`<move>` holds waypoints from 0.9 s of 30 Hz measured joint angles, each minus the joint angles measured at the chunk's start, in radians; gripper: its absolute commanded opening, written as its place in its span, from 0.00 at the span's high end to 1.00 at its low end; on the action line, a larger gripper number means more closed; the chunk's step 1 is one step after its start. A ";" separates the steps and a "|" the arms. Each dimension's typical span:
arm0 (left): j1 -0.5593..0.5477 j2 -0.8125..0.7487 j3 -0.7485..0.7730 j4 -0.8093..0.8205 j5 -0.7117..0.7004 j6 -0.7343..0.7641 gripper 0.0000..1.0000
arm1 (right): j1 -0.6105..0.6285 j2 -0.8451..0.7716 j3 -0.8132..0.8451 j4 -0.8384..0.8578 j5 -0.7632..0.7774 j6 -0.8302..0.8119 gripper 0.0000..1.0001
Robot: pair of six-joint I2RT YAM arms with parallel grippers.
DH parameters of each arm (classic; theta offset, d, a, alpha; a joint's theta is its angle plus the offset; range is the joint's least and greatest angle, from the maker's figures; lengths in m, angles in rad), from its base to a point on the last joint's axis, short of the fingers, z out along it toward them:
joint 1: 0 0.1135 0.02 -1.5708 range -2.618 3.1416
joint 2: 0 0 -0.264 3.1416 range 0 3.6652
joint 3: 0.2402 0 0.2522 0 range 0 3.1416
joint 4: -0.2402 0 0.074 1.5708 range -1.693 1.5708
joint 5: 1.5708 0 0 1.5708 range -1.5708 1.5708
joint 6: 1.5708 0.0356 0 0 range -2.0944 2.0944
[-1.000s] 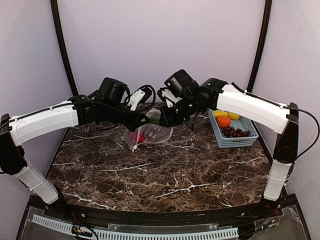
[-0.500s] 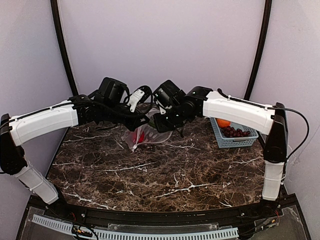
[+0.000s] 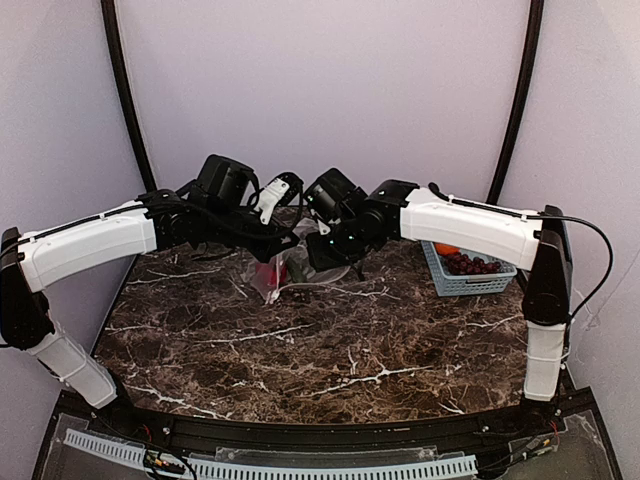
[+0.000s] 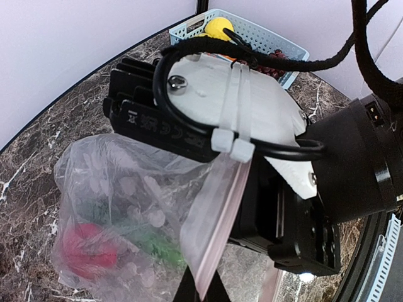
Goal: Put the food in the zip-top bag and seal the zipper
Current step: Place the fake vegetable in the zipper food storage bag.
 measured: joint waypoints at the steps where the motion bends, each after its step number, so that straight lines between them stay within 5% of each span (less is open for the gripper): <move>1: 0.000 0.000 0.000 0.000 0.000 0.000 0.99 | 0.000 0.000 0.000 0.000 0.000 -0.002 0.63; 15: 0.000 0.000 0.000 0.000 -0.006 0.000 0.99 | 0.000 -0.031 -0.039 0.019 -0.026 -0.024 0.62; 27: -0.002 0.000 0.000 0.004 -0.035 0.000 0.99 | 0.007 -0.444 -0.315 0.121 -0.142 -0.106 0.55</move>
